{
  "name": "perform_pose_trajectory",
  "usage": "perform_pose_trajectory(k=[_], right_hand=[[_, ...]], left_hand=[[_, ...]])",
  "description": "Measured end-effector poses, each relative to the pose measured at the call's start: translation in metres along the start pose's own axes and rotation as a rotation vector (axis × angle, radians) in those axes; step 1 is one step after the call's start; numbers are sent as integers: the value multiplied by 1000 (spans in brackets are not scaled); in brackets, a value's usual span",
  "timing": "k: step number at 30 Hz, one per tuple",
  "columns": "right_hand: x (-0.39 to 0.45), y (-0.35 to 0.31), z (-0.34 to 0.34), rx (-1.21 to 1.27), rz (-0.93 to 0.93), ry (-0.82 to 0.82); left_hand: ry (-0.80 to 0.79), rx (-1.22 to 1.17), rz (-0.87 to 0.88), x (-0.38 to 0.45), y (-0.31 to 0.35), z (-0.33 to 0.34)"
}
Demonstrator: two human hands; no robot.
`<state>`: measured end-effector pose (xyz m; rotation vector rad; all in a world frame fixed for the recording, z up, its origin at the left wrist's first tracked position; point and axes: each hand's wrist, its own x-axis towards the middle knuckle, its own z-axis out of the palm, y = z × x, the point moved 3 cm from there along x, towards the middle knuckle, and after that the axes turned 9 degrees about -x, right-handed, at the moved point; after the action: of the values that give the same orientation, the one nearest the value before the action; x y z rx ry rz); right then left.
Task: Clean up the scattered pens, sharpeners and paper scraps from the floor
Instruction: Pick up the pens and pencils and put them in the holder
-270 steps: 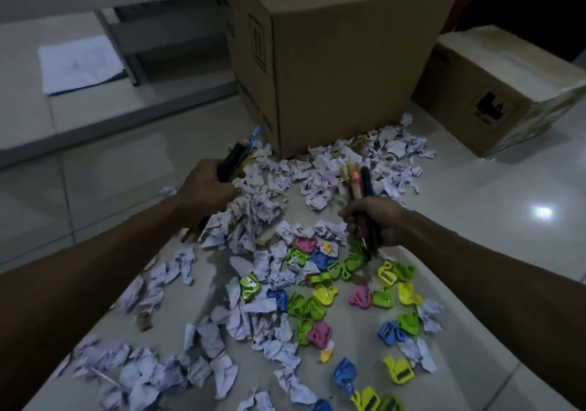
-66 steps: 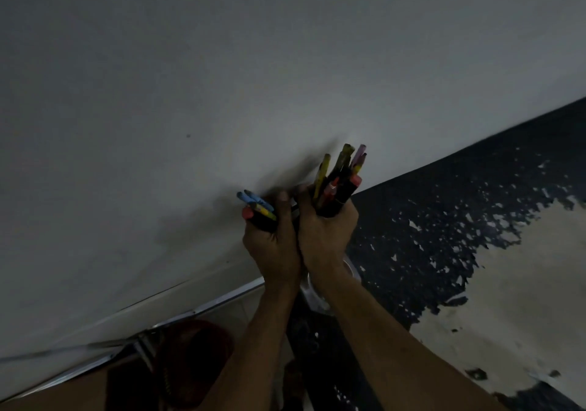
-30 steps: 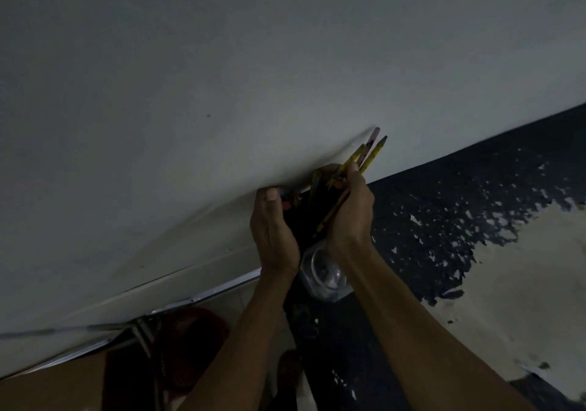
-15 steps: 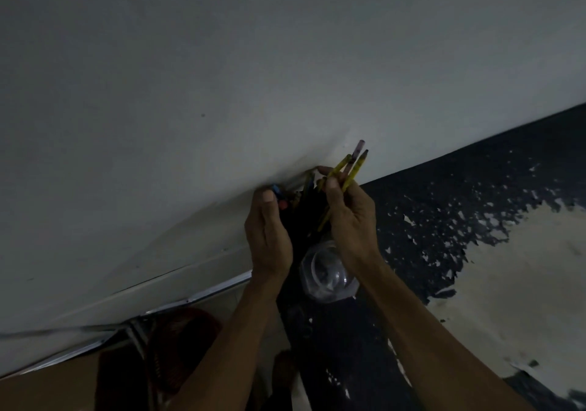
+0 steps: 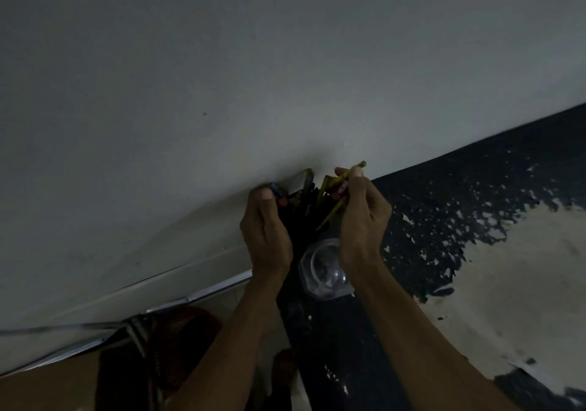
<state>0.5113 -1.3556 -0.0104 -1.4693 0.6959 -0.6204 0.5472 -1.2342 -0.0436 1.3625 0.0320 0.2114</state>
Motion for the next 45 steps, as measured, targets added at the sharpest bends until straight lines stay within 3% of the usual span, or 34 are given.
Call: perform_pose_trajectory(k=[6,10,15,20,29,36,42,45], right_hand=[[-4,-2,-1,-257,-128,-55],[0,-5,-3,-351,-137,-130],[-4,-18,-4,-352,-240,-104],[-7,-7,4,-676,-424,-193],[-11,-14,-1,-781,-404,-338],[-25,-34,-14,-862,-436,-324],[-56,-59,-39,-990,-416,-237],[-84,-75,-57,-1022,-401,-271]], left_hand=[[70,69,68,-5,6,-12],[-105,118,-29,-8,2,-25],[-374,213,-169,-6,5,-30],[-491,253,-203,-7,3,-29],[-492,335,-237,-7,3,-28],[-464,386,-265,-13,25,-37],[-383,536,-156,-37,76,-59],[-315,550,-130,-63,109,-77]])
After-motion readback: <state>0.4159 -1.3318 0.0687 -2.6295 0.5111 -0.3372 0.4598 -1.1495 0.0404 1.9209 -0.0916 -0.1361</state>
